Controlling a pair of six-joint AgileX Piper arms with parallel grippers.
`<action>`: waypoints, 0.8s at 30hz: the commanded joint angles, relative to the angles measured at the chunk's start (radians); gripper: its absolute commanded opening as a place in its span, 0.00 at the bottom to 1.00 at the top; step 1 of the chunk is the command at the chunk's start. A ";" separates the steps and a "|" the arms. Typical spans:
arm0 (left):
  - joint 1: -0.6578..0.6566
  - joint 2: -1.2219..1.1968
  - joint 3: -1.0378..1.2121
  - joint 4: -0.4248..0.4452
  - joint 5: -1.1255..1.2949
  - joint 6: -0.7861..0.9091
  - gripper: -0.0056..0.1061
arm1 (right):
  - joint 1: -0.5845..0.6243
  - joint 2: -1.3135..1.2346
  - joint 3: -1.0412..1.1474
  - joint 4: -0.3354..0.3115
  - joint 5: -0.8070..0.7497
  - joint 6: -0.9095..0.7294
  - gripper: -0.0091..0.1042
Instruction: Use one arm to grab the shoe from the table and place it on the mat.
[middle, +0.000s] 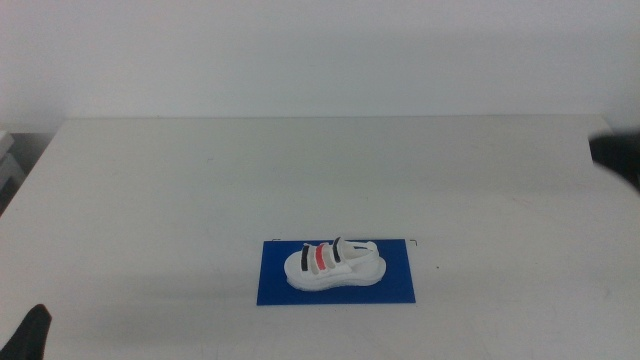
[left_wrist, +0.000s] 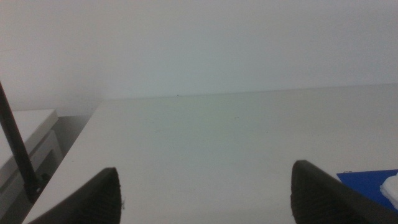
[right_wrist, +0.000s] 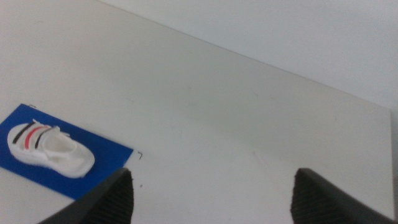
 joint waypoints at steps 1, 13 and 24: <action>-0.005 -0.010 0.007 -0.010 -0.083 -0.005 0.89 | -0.013 -0.096 0.100 0.015 -0.146 -0.002 0.72; -0.005 -0.010 0.007 -0.010 -0.083 -0.005 0.89 | -0.012 -0.501 0.585 0.087 -0.492 -0.002 0.89; -0.005 -0.010 0.007 -0.010 -0.083 -0.005 0.89 | -0.012 -0.795 0.798 0.031 -0.489 -0.002 0.89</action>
